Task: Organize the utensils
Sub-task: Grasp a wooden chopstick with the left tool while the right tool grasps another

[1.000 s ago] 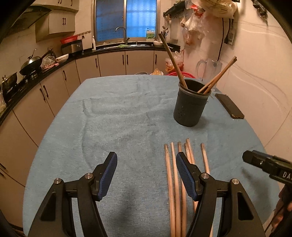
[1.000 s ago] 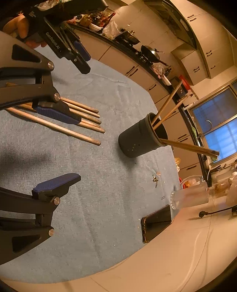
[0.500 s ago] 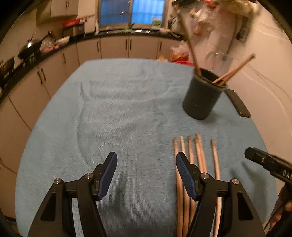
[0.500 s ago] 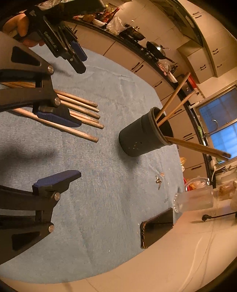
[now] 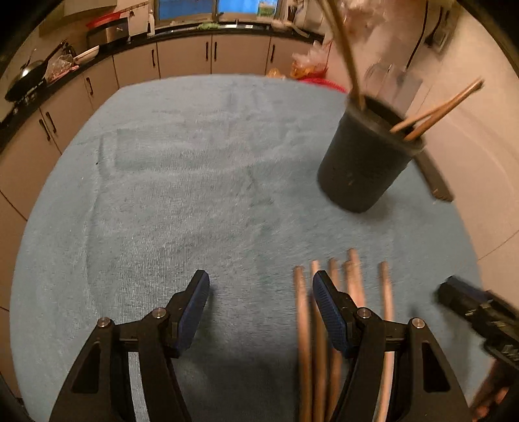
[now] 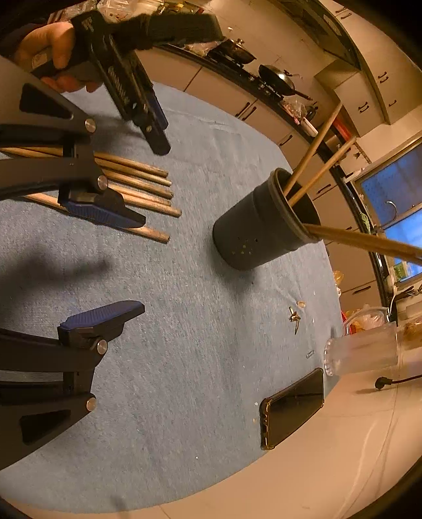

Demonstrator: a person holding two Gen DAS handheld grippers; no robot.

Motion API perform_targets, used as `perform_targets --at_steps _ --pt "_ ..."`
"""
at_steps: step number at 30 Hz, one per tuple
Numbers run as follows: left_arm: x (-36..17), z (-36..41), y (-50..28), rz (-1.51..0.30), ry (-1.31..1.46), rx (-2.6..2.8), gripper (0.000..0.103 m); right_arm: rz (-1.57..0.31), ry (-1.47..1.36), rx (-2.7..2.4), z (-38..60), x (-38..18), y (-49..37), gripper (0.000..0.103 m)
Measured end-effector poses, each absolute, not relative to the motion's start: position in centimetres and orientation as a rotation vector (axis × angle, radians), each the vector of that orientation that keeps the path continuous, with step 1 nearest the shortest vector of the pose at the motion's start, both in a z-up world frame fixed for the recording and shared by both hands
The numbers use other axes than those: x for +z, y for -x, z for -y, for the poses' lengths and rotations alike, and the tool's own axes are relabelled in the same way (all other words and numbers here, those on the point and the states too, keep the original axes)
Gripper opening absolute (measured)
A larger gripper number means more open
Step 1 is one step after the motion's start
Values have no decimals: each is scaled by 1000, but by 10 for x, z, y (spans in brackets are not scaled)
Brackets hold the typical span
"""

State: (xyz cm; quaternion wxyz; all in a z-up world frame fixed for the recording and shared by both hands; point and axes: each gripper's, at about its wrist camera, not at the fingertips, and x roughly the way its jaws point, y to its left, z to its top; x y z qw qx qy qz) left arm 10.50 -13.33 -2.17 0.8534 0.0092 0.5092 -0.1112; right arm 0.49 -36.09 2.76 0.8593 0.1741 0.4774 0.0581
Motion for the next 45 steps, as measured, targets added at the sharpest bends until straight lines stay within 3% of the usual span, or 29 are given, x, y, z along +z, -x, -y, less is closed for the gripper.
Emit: perform_targets --at_steps 2,15,18,20,23,30,36,42,45 --pt "-31 137 -107 -1083 -36 -248 59 -1005 -361 117 362 27 -8 50" --pt "-34 160 -95 -1074 -191 -276 58 -1065 -363 130 350 20 -44 50" --pt "-33 151 -102 -1076 -203 -279 43 -1095 -340 131 344 16 -51 48" --pt "-32 140 -103 -1076 -200 -283 23 -1116 -332 147 338 12 -54 43" --pt "-32 126 -106 -1090 -177 -304 14 -1146 -322 156 331 3 -59 40" --pt "-31 116 -109 -1108 -135 -359 14 -1155 -261 118 321 2 -69 34" --pt "-26 127 -112 -1122 -137 -349 34 -1163 -157 87 307 3 -71 27" --pt "-28 128 -121 -1121 -103 -310 33 -1151 -123 75 308 1 -67 15" --pt "-28 129 -122 -1119 -134 -280 22 -1154 -137 77 313 1 -64 13"
